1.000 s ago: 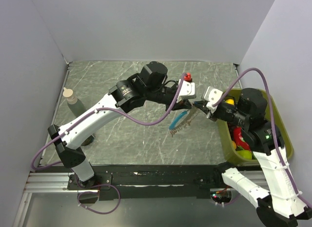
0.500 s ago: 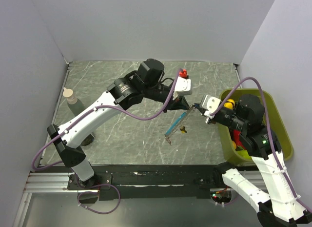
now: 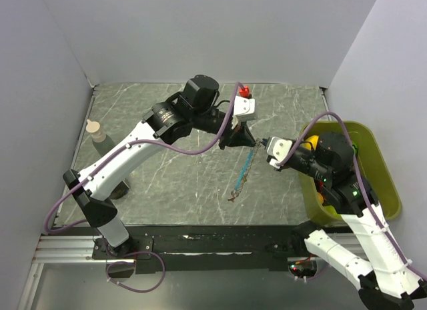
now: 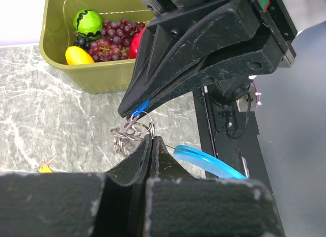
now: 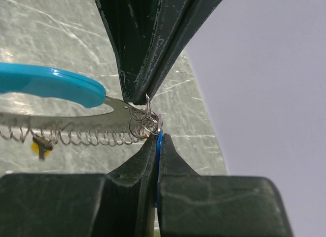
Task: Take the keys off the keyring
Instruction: Remove the key from the keyring.
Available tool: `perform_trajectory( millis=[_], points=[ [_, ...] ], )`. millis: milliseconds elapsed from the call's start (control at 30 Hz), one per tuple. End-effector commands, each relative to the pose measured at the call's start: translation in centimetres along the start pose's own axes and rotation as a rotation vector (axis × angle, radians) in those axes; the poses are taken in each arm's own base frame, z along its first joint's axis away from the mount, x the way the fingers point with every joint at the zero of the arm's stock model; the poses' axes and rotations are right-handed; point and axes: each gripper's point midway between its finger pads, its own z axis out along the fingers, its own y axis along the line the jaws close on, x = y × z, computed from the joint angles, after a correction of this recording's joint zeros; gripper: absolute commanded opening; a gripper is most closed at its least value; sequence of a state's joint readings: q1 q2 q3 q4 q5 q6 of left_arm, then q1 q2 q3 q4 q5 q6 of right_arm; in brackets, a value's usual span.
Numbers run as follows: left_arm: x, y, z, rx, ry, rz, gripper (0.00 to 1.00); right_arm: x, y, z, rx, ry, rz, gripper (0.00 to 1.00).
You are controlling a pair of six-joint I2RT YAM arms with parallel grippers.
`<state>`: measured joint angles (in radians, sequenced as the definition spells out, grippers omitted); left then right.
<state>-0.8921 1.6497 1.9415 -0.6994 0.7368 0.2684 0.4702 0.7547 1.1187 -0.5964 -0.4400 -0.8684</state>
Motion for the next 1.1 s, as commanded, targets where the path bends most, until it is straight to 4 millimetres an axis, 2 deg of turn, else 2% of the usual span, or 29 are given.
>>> perform_trajectory(
  millis=[0, 200, 233, 267, 500, 800, 967, 1067],
  points=[
    [-5.2, -1.1, -1.7, 0.026, -0.145, 0.093, 0.01, 1.2, -0.9, -0.4, 0.053, 0.069, -0.031, 0.0],
    [-5.4, -0.2, -2.5, -0.008, -0.156, 0.08, 0.02, 1.2, -1.3, -1.4, 0.079, 0.091, -0.059, 0.0],
    [-5.5, 0.0, -2.8, -0.016, -0.16, 0.078, 0.06, 1.1, -1.4, -1.5, 0.081, 0.09, -0.063, 0.0],
    [-5.5, 0.1, -2.9, -0.02, -0.162, 0.073, 0.15, 1.1, -1.4, -1.6, 0.084, 0.093, -0.063, 0.0],
    [-5.1, 0.3, -3.6, -0.031, -0.163, 0.068, 0.32, -1.2, -2.5, -2.3, 0.093, 0.046, -0.041, 0.0],
    [-4.0, 0.5, -3.1, -0.026, -0.143, 0.071, 0.33, -2.8, -2.2, -2.0, 0.038, -0.012, 0.002, 0.0],
    [-2.1, 1.3, -1.7, -0.067, -0.083, 0.101, 0.33, -4.3, -1.9, -2.0, -0.009, -0.066, 0.041, 0.0],
    [-1.9, 0.9, -1.0, -0.081, -0.059, 0.134, 0.34, -5.0, -1.6, -2.1, -0.037, -0.086, 0.072, 0.0]
  ],
)
